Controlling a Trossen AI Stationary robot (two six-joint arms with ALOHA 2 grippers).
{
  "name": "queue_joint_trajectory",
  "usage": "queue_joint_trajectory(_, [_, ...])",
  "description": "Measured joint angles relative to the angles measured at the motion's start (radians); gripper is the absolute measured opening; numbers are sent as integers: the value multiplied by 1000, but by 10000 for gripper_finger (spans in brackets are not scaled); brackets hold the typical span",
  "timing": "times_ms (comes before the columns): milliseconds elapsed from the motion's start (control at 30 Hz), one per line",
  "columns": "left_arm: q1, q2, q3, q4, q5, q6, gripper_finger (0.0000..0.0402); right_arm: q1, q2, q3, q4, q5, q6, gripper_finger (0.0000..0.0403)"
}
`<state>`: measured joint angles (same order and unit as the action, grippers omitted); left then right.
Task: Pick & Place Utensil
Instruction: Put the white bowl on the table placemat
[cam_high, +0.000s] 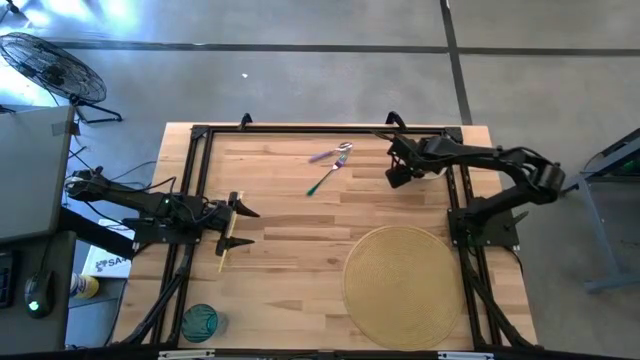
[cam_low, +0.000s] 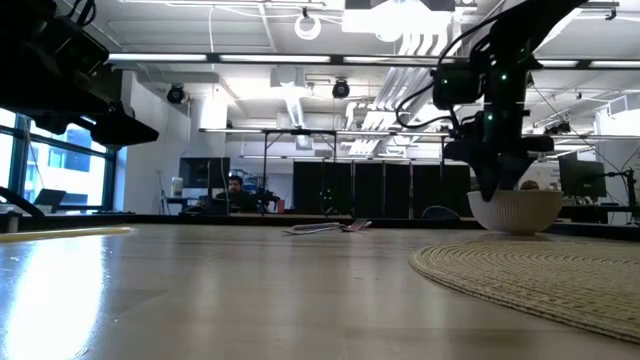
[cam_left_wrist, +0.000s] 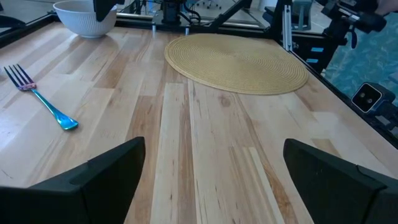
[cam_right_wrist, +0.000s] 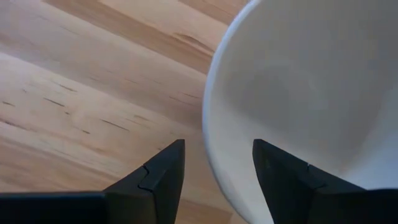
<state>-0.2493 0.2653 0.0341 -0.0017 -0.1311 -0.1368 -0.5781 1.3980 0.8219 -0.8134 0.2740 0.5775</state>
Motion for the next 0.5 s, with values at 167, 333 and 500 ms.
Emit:
queue_joint_trajectory(167, [0, 0, 0, 0, 0, 0, 378, 0, 16, 0, 16, 2, -1, 148])
queue_joint_trajectory(333, [0, 0, 0, 0, 0, 0, 378, 0, 22, 0, 15, 4, -1, 109])
queue_joint_trajectory(500, [0, 0, 0, 0, 0, 0, 378, 0, 22, 0, 14, 6, -1, 73])
